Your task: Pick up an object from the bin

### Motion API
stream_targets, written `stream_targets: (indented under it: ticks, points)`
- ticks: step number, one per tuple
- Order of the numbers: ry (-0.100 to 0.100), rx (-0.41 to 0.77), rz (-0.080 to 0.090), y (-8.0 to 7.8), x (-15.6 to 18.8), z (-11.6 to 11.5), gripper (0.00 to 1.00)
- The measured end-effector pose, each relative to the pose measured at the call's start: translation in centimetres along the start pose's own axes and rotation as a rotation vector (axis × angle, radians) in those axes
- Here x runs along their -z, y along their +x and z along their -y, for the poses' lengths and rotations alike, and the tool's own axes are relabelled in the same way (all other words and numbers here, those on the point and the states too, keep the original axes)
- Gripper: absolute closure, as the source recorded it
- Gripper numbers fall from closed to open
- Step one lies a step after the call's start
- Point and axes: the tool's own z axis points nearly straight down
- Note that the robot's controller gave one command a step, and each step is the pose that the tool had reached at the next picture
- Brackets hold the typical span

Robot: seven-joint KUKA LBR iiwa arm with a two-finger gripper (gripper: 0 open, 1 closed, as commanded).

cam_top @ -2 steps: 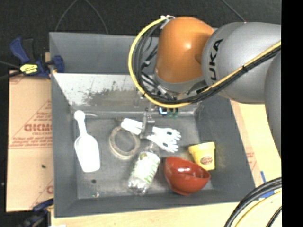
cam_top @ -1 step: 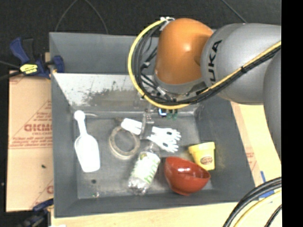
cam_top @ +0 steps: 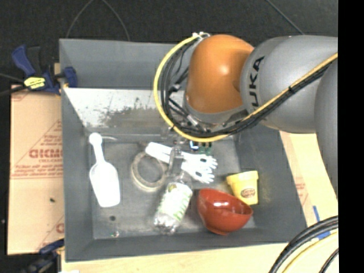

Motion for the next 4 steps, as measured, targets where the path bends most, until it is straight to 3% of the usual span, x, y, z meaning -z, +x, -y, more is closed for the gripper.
stream_targets:
  ticks: [1,2,3,4]
  points:
    - [0.000,0.204,0.002,2.5,1.2,-1.7,0.00]
    - [0.004,-0.067,-0.003,-1.1,-6.3,5.6,0.00]
    - [-0.001,0.222,0.010,-4.5,-2.4,-0.4,0.00]
    - [0.007,-0.123,-0.009,-0.8,-8.7,5.8,0.00]
